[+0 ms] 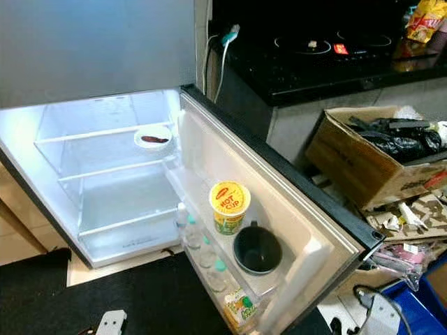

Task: Restocking fridge

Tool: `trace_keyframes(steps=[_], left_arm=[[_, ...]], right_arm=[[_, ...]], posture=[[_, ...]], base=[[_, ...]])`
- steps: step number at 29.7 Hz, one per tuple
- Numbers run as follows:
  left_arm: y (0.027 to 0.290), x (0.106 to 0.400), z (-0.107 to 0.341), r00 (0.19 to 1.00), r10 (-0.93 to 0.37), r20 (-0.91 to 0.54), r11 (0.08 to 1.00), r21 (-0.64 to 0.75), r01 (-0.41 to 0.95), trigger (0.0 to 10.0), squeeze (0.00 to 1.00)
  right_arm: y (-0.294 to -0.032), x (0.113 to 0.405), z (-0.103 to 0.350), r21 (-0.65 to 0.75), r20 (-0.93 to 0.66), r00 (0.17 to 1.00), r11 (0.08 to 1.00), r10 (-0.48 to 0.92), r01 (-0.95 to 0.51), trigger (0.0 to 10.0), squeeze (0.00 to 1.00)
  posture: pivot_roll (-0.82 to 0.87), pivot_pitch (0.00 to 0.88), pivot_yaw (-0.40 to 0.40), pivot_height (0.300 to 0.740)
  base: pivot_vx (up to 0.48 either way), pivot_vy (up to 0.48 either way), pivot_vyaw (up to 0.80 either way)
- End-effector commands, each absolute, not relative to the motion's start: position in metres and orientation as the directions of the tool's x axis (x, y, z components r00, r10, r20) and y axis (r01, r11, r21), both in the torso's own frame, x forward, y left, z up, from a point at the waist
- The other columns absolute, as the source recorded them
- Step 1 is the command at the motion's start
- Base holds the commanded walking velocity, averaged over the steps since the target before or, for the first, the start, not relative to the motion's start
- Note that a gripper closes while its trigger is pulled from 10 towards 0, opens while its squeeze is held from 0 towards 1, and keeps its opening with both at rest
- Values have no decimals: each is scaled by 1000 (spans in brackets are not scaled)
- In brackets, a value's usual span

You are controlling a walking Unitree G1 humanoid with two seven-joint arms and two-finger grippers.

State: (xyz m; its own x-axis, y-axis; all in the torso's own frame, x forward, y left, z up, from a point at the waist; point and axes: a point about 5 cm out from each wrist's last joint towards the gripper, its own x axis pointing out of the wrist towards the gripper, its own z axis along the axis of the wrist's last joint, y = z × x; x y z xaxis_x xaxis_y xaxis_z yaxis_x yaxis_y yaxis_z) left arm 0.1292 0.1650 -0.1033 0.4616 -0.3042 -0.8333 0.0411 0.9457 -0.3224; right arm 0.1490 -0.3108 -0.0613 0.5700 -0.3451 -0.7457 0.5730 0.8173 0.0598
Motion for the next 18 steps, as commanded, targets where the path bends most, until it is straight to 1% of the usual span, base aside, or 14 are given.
trace_keyframes(steps=[1,2,4,5,6,12,18], left_arm=[[166,115,-108,415,-296,-860,949,-314,26,10000,0],[166,115,-108,415,-296,-860,949,-314,26,10000,0],[165,113,-109,412,-292,-863,950,-312,21,10000,0],[165,113,-109,412,-292,-863,950,-312,21,10000,0],[165,113,-109,410,-291,-864,950,-310,21,10000,0],[166,112,-109,408,-289,-866,951,-307,21,10000,0],[165,112,-109,407,-287,-867,952,-306,21,10000,0]], right_arm=[[-307,139,-67,39,-775,533,817,-338,575,10000,0],[-307,139,-67,39,-775,533,817,-338,575,10000,0],[-304,125,-74,1,-805,493,832,-329,555,10000,0],[-304,125,-74,1,-805,493,832,-329,555,10000,0],[-302,119,-77,-9,-817,475,832,-325,554,10000,0],[-299,110,-81,-27,-834,451,840,-318,542,10000,0],[-298,110,-82,-31,-838,447,846,-313,533,10000,0]], posture=[[-68,24,-26,740],[-68,24,-26,740],[-69,24,-25,740],[-69,24,-25,740],[-72,24,-25,740],[-71,25,-26,740],[-73,25,-24,740]], base=[[-349,0,0],[-349,0,0],[-351,0,0],[-352,0,0],[-349,0,0],[-350,0,0],[-346,0,0]])
